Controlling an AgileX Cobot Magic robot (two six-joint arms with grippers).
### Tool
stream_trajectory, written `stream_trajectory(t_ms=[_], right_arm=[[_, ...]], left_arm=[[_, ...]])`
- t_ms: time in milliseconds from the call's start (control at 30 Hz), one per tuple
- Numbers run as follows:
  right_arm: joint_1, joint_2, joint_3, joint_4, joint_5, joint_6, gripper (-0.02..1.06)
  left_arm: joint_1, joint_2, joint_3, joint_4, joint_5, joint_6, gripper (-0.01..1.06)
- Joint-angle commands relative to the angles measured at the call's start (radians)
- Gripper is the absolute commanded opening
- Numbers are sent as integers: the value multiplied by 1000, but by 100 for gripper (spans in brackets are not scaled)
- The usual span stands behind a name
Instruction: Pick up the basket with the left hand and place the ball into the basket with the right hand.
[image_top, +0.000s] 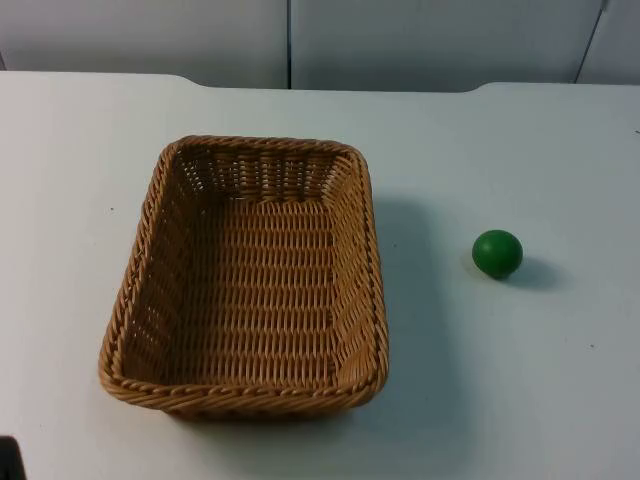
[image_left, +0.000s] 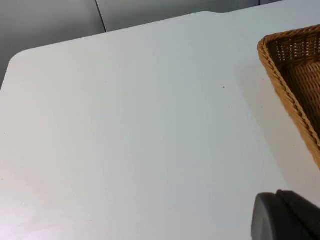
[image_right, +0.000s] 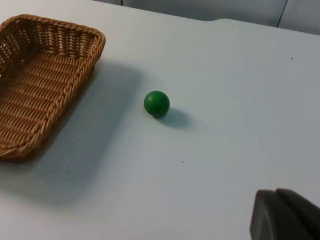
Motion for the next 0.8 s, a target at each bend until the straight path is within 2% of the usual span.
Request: stream_trajectory(t_ms=[0, 100, 267, 467, 567, 767], right_arm=[[-5, -3, 4, 4, -9, -4, 0], [-5, -3, 4, 4, -9, -4, 0], [-5, -3, 4, 4, -9, -4, 0], [-5, -3, 4, 4, -9, -4, 0], [-5, -3, 4, 4, -9, -4, 0], [-5, -3, 4, 7, -9, -1, 0]], left_arm=[[-3, -4, 0, -3, -18, -6, 0], [-3, -4, -38, -27, -35, -6, 0], [-7, 38, -188, -64, -58, -6, 0], [-42, 160, -234, -75, -52, 2, 0], [-46, 319, -234, -138, -8, 2, 0], [-46, 602, -234, -243, -44, 2, 0]])
